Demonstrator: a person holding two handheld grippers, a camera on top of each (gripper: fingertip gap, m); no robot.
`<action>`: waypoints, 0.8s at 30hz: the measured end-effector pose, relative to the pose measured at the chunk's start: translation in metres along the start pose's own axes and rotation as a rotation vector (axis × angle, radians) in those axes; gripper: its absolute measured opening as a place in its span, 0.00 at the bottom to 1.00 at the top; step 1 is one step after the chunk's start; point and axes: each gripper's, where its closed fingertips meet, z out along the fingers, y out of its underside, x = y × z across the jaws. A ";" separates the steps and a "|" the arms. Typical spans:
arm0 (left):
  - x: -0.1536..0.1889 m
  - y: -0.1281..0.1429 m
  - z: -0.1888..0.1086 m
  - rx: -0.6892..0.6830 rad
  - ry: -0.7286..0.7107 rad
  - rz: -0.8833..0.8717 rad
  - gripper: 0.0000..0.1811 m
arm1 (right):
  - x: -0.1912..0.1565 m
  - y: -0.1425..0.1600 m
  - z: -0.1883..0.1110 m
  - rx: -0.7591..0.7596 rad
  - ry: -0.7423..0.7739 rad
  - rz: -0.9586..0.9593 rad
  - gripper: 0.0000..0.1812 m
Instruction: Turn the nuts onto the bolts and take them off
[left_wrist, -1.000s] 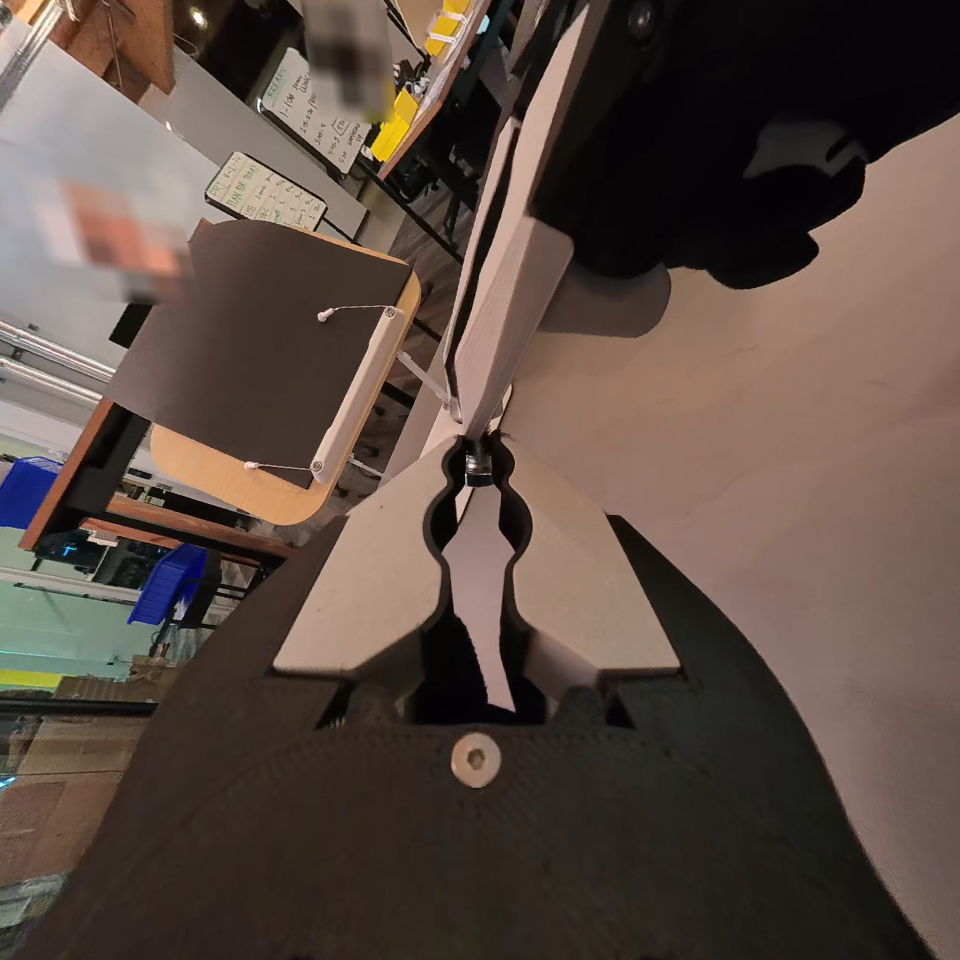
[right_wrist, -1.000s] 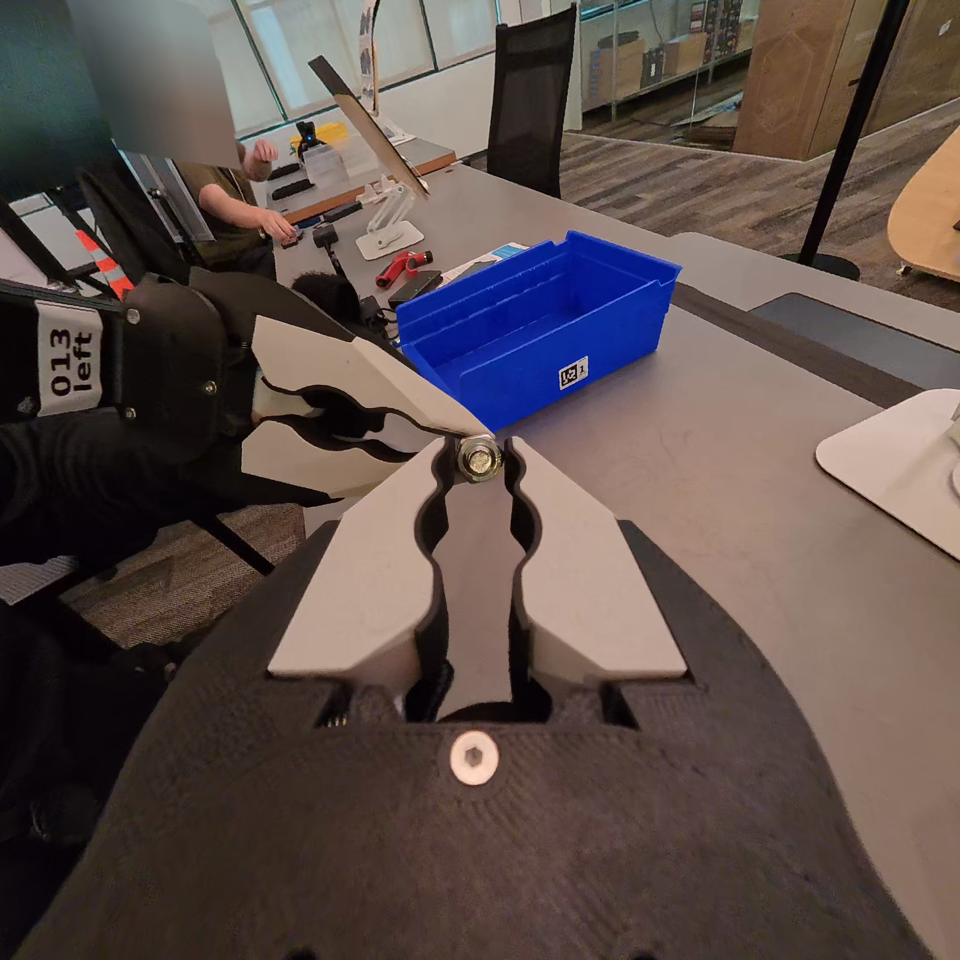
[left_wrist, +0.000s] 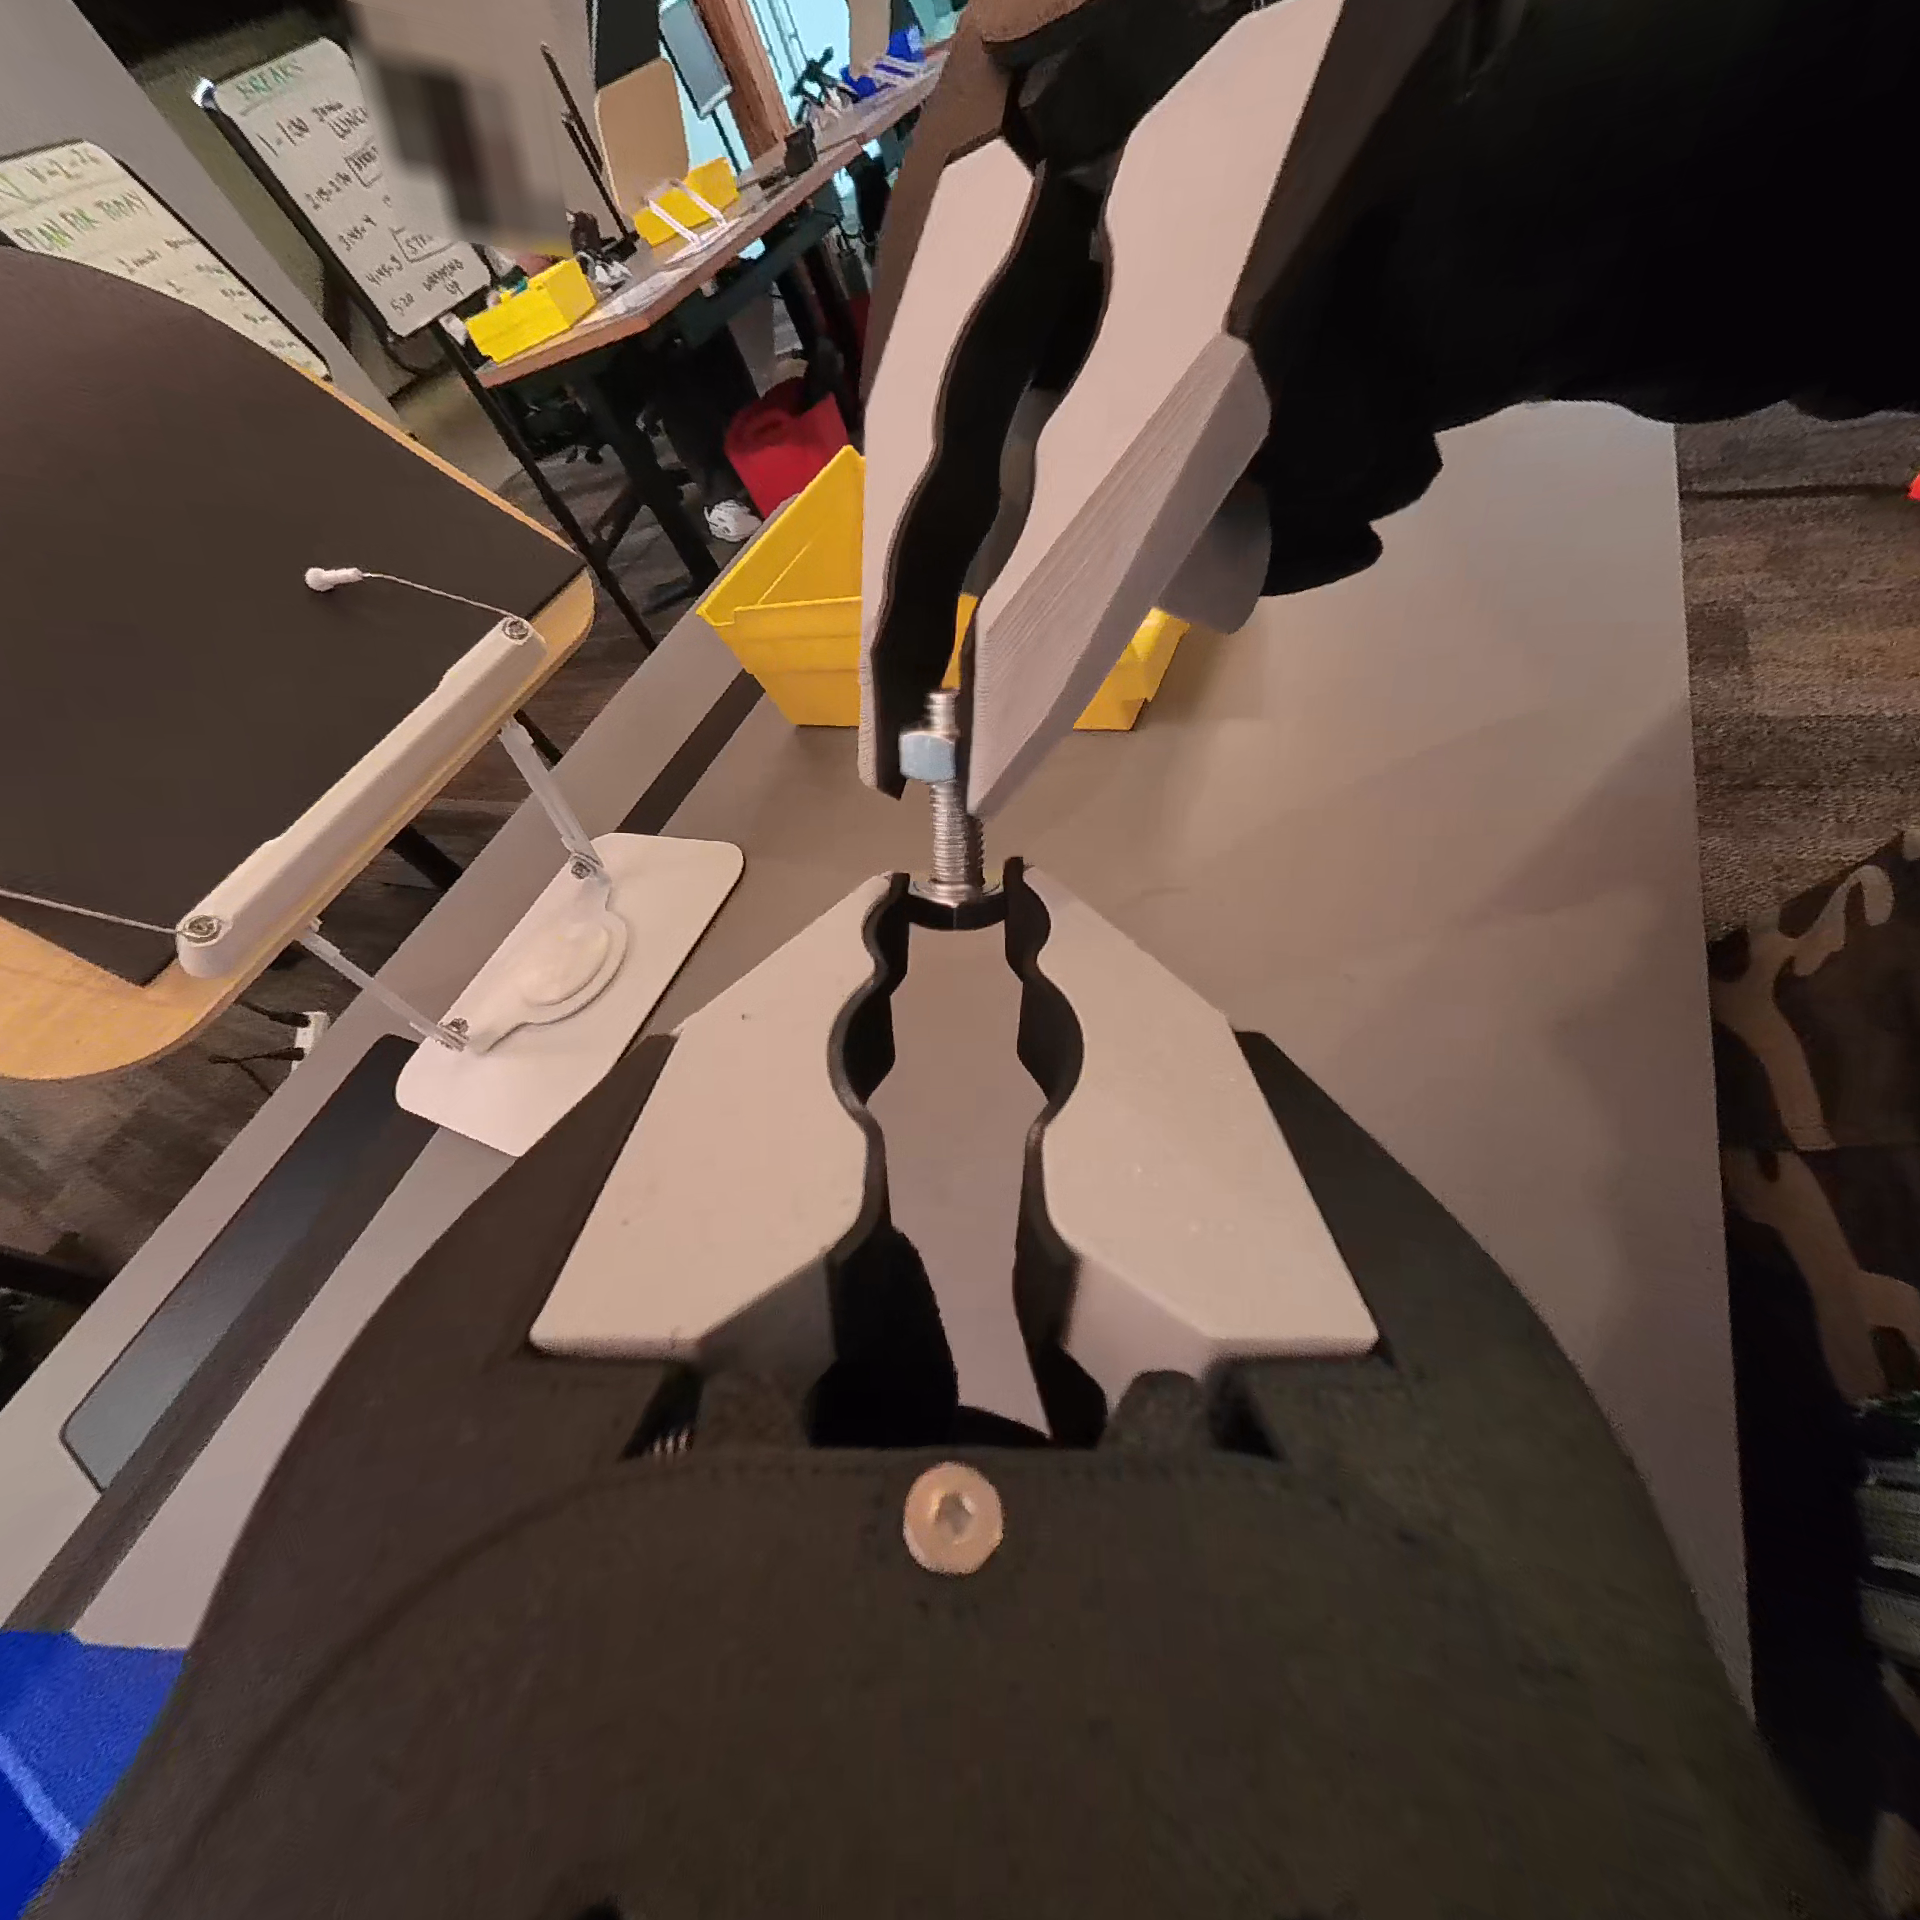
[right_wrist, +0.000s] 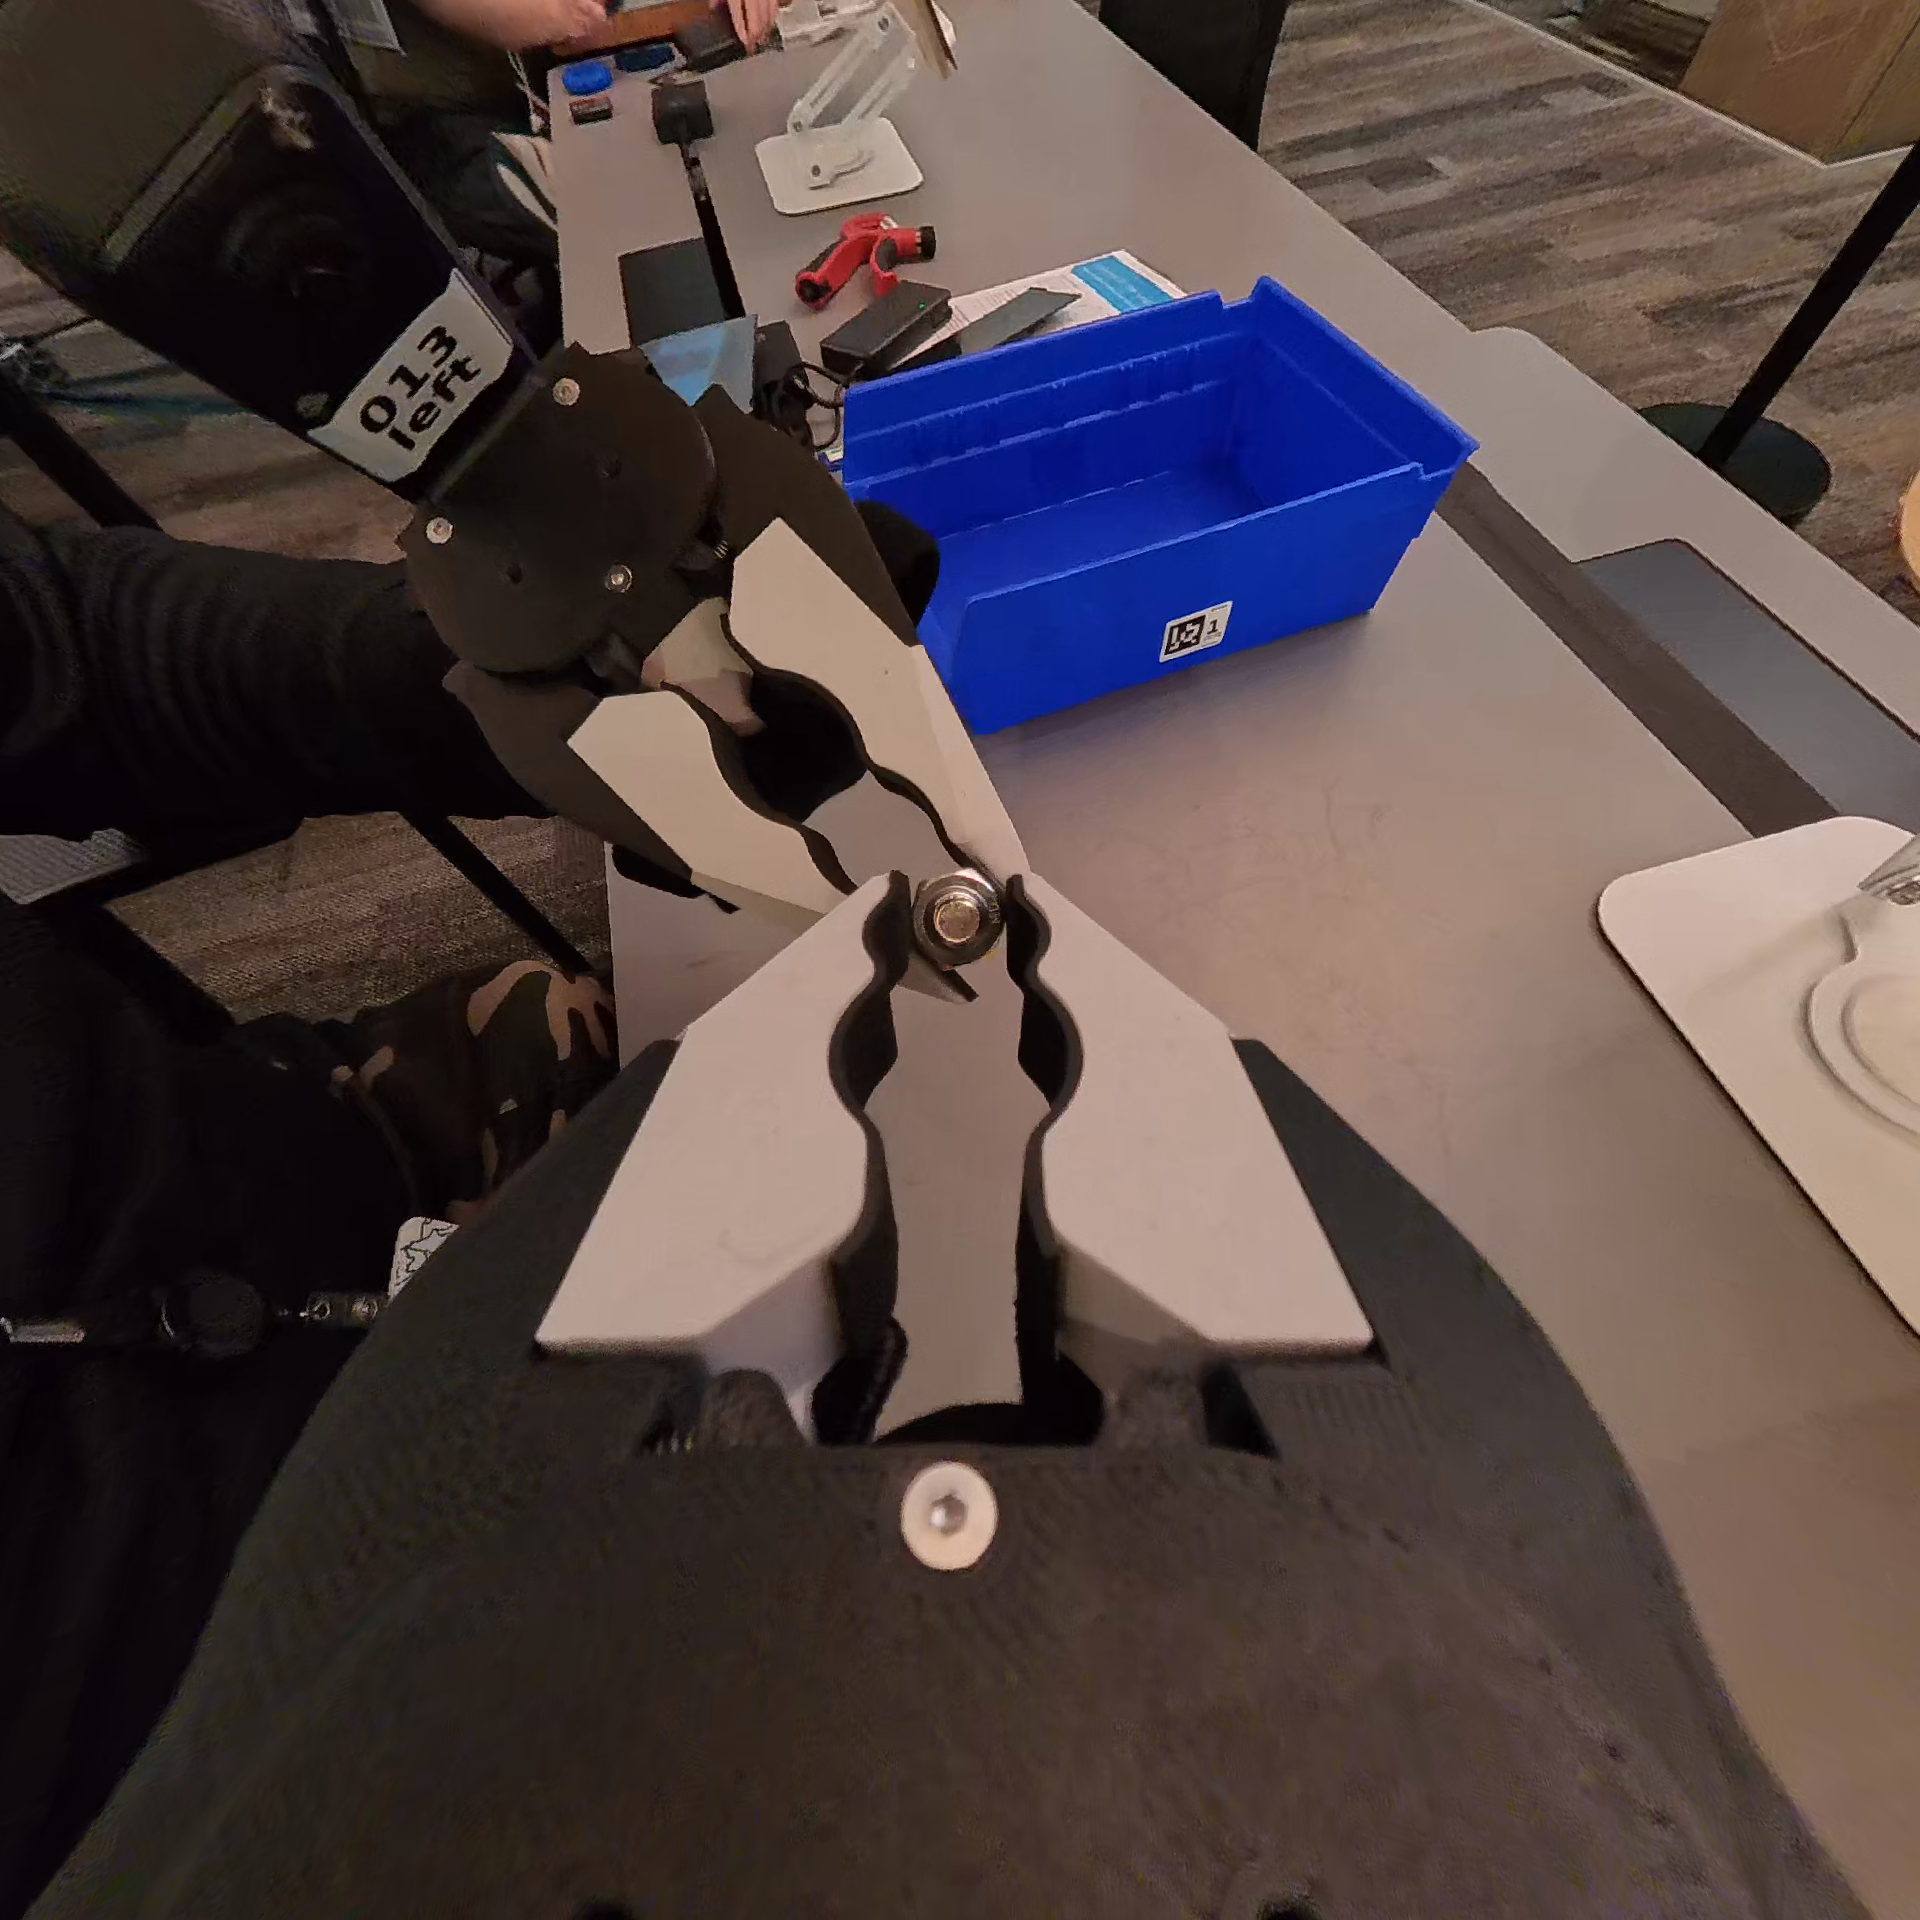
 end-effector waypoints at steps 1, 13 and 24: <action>0.000 0.001 0.000 -0.006 -0.004 0.008 0.09 | 0.000 0.000 0.000 -0.001 0.004 0.002 0.09; -0.009 -0.024 -0.011 0.280 0.119 -0.354 0.09 | 0.018 -0.038 -0.025 0.244 0.079 0.029 0.35; 0.000 -0.042 -0.019 0.425 0.220 -0.433 0.09 | 0.013 -0.050 0.012 0.356 0.015 0.054 0.48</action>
